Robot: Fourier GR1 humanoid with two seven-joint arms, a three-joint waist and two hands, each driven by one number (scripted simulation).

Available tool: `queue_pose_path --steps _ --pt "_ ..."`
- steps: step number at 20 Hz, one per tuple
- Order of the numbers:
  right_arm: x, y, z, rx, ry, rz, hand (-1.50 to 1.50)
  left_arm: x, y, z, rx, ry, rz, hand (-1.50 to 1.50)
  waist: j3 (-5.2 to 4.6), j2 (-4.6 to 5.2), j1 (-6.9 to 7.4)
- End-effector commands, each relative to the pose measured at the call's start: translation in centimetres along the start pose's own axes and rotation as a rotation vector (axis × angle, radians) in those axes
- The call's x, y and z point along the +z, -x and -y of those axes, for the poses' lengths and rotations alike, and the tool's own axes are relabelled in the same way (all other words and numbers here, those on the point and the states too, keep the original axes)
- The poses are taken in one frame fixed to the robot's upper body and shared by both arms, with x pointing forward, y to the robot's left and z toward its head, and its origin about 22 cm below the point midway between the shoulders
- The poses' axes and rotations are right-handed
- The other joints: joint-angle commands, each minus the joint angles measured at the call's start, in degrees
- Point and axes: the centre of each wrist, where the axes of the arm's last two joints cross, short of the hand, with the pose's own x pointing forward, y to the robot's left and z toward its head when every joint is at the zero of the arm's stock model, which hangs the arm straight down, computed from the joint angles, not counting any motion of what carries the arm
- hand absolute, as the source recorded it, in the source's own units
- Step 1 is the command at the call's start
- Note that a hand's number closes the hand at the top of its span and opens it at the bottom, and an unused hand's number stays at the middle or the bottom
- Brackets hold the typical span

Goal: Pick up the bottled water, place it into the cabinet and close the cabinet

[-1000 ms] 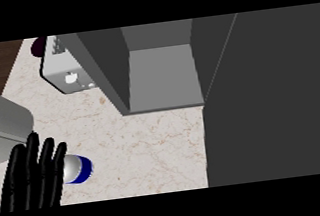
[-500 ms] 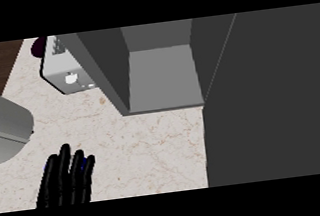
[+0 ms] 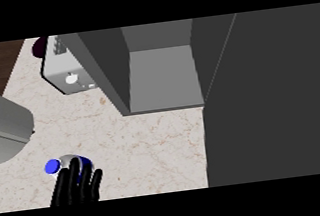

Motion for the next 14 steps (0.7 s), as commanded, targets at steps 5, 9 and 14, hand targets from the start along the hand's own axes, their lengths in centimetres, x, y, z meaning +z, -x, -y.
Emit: queue_pose_path --steps 5,9,14 --pt "2.1 -2.6 -0.7 -0.081 -0.032 0.068 -1.50 0.6 -2.5 -1.6 -0.067 -0.151 0.141 -1.50 0.03 0.10 -0.36" --pt "2.7 -3.7 -0.9 -0.085 -0.036 0.074 -1.50 0.6 -2.2 -2.5 -0.081 -0.222 0.152 -1.50 -0.07 0.02 -0.53" --pt "3.2 -4.2 -0.4 -0.075 -0.043 0.073 -1.50 1.0 -1.0 -3.7 -0.132 -0.257 0.108 -1.50 -0.18 0.08 -0.27"
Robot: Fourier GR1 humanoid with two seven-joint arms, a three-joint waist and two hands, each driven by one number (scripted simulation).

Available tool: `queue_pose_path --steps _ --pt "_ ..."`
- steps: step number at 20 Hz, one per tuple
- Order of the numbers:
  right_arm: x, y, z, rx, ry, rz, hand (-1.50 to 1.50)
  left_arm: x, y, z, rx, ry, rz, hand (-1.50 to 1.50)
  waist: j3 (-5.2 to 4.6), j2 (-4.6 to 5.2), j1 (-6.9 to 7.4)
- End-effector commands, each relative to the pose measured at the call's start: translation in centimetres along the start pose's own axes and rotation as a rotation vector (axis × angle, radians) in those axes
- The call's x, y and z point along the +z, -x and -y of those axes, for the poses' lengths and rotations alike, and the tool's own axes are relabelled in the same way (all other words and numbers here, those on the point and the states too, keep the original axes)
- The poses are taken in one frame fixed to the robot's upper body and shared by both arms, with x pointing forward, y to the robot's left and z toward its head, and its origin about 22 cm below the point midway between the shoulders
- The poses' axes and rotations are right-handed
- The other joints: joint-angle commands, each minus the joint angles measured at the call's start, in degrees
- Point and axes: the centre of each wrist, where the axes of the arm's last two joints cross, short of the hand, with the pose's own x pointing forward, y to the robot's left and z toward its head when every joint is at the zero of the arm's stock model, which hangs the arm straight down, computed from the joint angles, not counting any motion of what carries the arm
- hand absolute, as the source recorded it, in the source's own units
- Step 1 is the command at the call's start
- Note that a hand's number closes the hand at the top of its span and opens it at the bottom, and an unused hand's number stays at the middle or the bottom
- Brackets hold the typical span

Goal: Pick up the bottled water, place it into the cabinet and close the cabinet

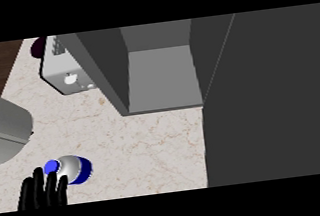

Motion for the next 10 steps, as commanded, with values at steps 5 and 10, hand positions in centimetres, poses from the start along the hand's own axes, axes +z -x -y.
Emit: queue_pose_path --steps 5,10 --pt "2.3 -4.1 -0.8 -0.069 -0.030 0.081 -1.50 0.2 -0.3 -2.5 -0.044 -0.096 0.001 -1.50 -0.09 0.15 -0.11" --pt "1.9 -3.1 -0.6 -0.082 -0.037 0.068 -1.50 -2.4 3.2 -4.0 -0.059 -0.120 -0.011 -1.50 -0.21 0.40 -0.11"
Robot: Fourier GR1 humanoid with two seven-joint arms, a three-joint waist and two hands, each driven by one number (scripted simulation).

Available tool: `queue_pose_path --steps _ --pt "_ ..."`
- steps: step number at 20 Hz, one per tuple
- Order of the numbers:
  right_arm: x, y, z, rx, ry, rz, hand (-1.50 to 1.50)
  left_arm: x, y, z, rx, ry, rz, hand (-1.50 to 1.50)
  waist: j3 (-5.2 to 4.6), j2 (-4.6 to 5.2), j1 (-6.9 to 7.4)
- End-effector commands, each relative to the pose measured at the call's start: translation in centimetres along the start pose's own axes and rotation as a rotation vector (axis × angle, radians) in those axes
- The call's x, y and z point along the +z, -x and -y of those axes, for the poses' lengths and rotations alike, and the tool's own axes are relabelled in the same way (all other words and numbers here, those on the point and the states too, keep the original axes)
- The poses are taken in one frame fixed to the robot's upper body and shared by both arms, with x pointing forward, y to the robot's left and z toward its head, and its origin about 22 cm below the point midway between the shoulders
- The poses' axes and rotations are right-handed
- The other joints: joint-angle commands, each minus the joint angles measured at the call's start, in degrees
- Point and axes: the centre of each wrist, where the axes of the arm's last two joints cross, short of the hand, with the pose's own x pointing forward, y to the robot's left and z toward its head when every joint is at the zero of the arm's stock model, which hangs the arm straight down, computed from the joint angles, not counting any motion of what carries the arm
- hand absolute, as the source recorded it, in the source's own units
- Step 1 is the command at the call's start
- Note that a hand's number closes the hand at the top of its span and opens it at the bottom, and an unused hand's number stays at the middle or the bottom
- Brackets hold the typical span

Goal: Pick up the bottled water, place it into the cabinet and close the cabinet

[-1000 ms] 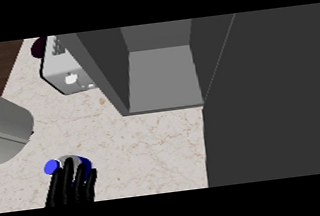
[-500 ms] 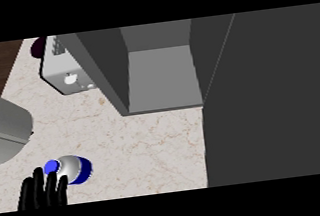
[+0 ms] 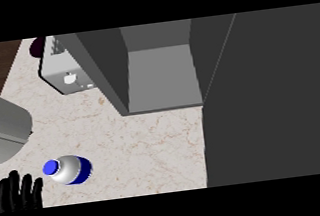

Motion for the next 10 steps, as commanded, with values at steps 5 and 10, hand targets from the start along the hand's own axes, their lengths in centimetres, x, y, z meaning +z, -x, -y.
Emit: queue_pose_path --steps 5,10 --pt "1.7 -4.2 -1.4 -0.094 -0.058 0.073 -1.50 -2.4 3.9 -1.5 -0.068 0.023 -0.009 -1.50 -0.02 0.11 -0.72" --pt "2.1 -4.0 -1.2 -0.083 -0.053 0.071 -1.50 -4.4 6.3 -4.4 -0.049 -0.010 -0.029 -1.50 -0.03 0.15 -0.44"
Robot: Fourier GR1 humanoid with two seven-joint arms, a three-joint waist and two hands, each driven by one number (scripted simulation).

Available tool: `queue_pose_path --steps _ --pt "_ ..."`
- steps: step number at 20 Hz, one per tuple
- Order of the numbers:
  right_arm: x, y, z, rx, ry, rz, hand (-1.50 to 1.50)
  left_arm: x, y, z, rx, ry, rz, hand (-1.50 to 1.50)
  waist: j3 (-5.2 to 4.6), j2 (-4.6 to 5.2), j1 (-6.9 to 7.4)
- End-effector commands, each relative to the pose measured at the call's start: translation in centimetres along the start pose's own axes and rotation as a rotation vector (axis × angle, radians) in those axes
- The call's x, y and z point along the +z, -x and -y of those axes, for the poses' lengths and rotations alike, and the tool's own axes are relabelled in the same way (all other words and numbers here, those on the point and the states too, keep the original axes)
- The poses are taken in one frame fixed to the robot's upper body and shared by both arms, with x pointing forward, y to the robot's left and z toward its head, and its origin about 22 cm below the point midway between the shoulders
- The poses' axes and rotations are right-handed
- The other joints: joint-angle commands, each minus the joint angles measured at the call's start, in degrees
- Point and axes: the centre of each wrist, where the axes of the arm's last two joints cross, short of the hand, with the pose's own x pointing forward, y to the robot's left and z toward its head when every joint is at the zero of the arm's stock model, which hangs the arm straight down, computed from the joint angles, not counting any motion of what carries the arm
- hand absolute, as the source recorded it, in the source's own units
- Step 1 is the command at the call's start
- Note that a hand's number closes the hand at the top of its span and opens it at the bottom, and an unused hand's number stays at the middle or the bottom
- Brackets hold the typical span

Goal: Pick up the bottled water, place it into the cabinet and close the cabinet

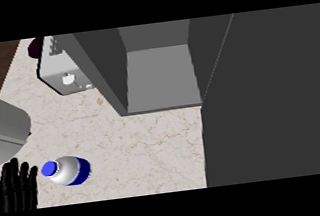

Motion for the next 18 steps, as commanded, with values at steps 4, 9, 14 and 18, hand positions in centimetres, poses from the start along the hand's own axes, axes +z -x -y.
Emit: queue_pose_path --steps 4,9,14,18 --pt "1.5 -3.7 -0.7 -0.088 -0.050 0.090 -1.50 -2.6 3.2 -1.9 0.020 -0.009 -0.020 -1.50 0.08 0.06 -0.15" --pt "2.1 -3.8 -0.9 -0.097 -0.028 0.105 -1.50 -2.2 6.9 -2.6 -0.024 -0.053 -0.072 -1.50 0.07 0.02 -0.23" --pt "1.8 -3.7 -0.2 -0.098 -0.047 0.105 -1.50 -5.2 8.8 -4.4 -0.015 -0.044 -0.115 -1.50 0.08 0.22 -0.14" --pt "2.4 -3.7 -0.6 -0.095 -0.070 0.094 -1.50 -5.6 12.1 -5.4 0.000 -0.065 -0.136 -1.50 0.03 0.20 -0.42"
